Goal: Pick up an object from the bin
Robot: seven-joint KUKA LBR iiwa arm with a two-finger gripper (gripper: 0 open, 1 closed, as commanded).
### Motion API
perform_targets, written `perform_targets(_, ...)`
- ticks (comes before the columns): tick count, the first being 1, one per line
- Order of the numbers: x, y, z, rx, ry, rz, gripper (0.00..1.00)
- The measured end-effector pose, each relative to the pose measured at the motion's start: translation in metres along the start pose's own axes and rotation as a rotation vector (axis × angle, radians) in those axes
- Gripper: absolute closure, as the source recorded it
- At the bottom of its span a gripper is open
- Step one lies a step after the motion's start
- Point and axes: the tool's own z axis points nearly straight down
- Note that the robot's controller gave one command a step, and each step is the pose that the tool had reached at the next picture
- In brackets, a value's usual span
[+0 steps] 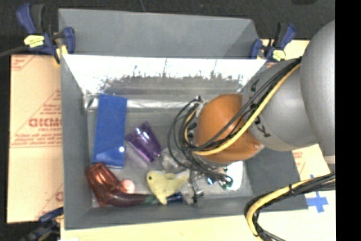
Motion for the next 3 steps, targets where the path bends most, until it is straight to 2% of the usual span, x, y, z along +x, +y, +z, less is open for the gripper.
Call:
perform_targets(1, -0.008, 0.004, 0.004, -0.002, 0.001, -0.065, 0.0)
perform_targets(2, -0.014, 0.015, 0.011, -0.001, 0.0, -0.075, 1.0)
perform_targets(3, -0.014, 0.015, 0.011, 0.0, 0.0, -0.076, 1.0)
